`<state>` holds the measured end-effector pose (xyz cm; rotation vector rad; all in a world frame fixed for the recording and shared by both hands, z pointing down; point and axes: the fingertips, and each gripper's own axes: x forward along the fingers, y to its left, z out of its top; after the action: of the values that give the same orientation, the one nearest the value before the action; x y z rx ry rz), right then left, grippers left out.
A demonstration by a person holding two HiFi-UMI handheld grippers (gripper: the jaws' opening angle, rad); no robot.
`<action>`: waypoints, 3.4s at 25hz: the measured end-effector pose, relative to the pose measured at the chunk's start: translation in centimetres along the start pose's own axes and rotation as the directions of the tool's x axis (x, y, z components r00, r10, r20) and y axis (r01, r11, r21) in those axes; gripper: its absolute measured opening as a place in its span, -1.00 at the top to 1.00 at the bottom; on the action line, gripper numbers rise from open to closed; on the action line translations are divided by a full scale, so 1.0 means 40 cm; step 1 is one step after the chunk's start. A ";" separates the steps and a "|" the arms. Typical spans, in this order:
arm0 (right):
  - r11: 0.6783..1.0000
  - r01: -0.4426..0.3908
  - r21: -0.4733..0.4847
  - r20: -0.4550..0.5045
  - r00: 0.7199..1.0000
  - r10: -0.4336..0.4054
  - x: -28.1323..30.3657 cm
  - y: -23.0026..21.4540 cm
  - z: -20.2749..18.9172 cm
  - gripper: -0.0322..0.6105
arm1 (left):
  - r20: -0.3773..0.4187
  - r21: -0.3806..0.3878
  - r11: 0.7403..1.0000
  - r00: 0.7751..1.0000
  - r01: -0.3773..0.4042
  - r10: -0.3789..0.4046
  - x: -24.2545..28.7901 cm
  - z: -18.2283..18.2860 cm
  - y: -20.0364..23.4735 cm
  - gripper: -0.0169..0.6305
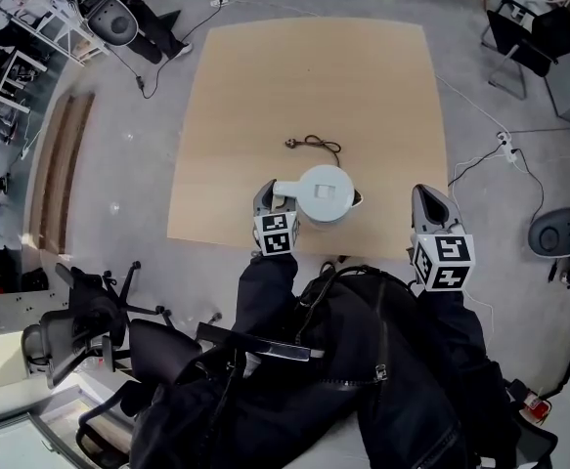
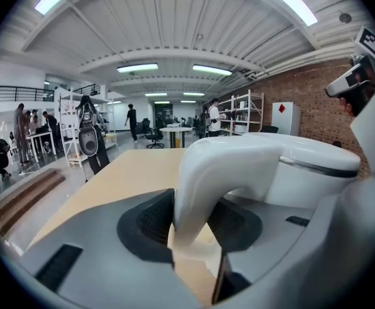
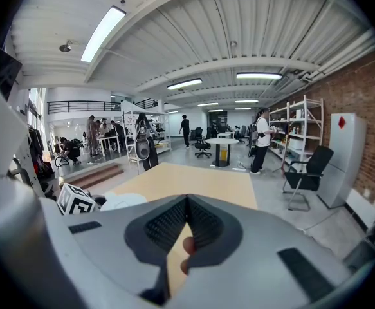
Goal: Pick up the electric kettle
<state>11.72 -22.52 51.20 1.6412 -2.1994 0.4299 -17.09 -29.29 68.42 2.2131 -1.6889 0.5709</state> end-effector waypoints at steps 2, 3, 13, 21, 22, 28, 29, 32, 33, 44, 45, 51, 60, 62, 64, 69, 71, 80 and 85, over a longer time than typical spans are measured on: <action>1.000 0.002 0.001 0.001 1.000 -0.002 -0.003 0.000 -0.001 0.89 | 0.006 -0.010 1.000 1.000 0.006 -0.006 0.001 0.006 0.000 0.49; 1.000 0.003 0.001 0.002 1.000 -0.003 -0.005 -0.002 -0.001 0.89 | 0.010 -0.017 1.000 1.000 0.008 -0.008 0.000 0.010 -0.001 0.49; 1.000 0.008 0.021 0.014 1.000 -0.008 -0.016 -0.030 -0.004 0.89 | 0.074 -0.061 0.998 0.997 0.031 -0.027 -0.017 0.094 -0.016 0.49; 1.000 -0.010 0.025 0.056 0.998 0.008 -0.030 -0.025 0.011 0.89 | 0.098 -0.080 0.997 0.995 0.021 -0.013 -0.077 0.181 -0.023 0.49; 1.000 -0.013 0.026 0.060 0.998 0.011 -0.031 -0.025 0.013 0.89 | 0.100 -0.081 0.997 0.995 0.016 -0.008 -0.085 0.193 -0.024 0.49; 0.999 -0.042 0.024 0.087 0.995 0.039 -0.032 -0.018 0.026 0.89 | 0.124 -0.118 0.993 0.992 0.004 0.010 -0.135 0.249 -0.027 0.49; 0.999 -0.047 0.022 0.091 0.995 0.045 -0.034 -0.016 0.028 0.89 | 0.126 -0.123 0.992 0.992 0.003 0.013 -0.144 0.256 -0.029 0.49; 0.998 -0.059 0.019 0.106 0.993 0.056 -0.038 -0.015 0.045 0.89 | 0.134 -0.123 0.992 0.991 -0.003 0.019 -0.170 0.286 -0.038 0.49; 0.998 -0.060 0.018 0.114 0.992 0.058 -0.039 -0.015 0.053 0.89 | 0.138 -0.122 0.993 0.990 -0.005 0.021 -0.178 0.297 -0.040 0.49; 0.998 -0.030 -0.052 0.186 0.982 0.039 -0.026 -0.008 0.122 0.89 | 0.160 -0.155 0.988 0.986 -0.016 0.041 -0.240 0.357 -0.044 0.49; 0.998 -0.032 -0.052 0.187 0.981 0.042 -0.023 -0.008 0.121 0.89 | 0.161 -0.156 0.988 0.986 -0.019 0.044 -0.243 0.360 -0.045 0.49; 0.998 -0.042 -0.050 0.196 0.979 0.051 -0.031 -0.017 0.116 0.89 | 0.181 -0.153 0.988 0.982 -0.033 0.061 -0.278 0.383 -0.061 0.49; 0.999 -0.018 -0.048 0.251 0.968 0.029 -0.033 -0.025 0.162 0.89 | 0.215 -0.164 0.986 0.975 -0.029 0.065 -0.292 0.426 -0.049 0.49; 0.999 -0.013 -0.047 0.255 0.967 0.024 -0.032 -0.028 0.167 0.89 | 0.219 -0.166 0.986 0.974 -0.029 0.066 -0.294 0.435 -0.047 0.49; 0.999 -0.010 -0.047 0.256 0.966 0.022 -0.029 -0.028 0.168 0.89 | 0.224 -0.165 0.986 0.972 -0.030 0.067 -0.297 0.440 -0.044 0.49; 0.999 -0.007 -0.050 0.264 0.964 0.020 -0.029 -0.021 0.172 0.89 | 0.227 -0.156 0.987 0.971 -0.036 0.071 -0.302 0.442 -0.038 0.49; 0.999 -0.007 -0.049 0.269 0.963 0.020 -0.029 -0.022 0.175 0.89 | 0.227 -0.155 0.987 0.971 -0.036 0.071 -0.302 0.444 -0.039 0.49; 0.999 -0.013 -0.041 0.274 0.961 0.024 -0.025 -0.020 0.169 0.89 | 0.233 -0.154 0.987 0.970 -0.035 0.071 -0.307 0.448 -0.046 0.49; 0.999 -0.023 -0.038 0.280 0.960 0.032 -0.029 -0.010 0.178 0.89 | 0.232 -0.147 0.988 0.970 -0.042 0.075 -0.313 0.450 -0.044 0.49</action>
<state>11.68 -24.84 44.38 1.7462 -2.4185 0.1721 -15.93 -26.58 46.63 2.2069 -1.8524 0.1971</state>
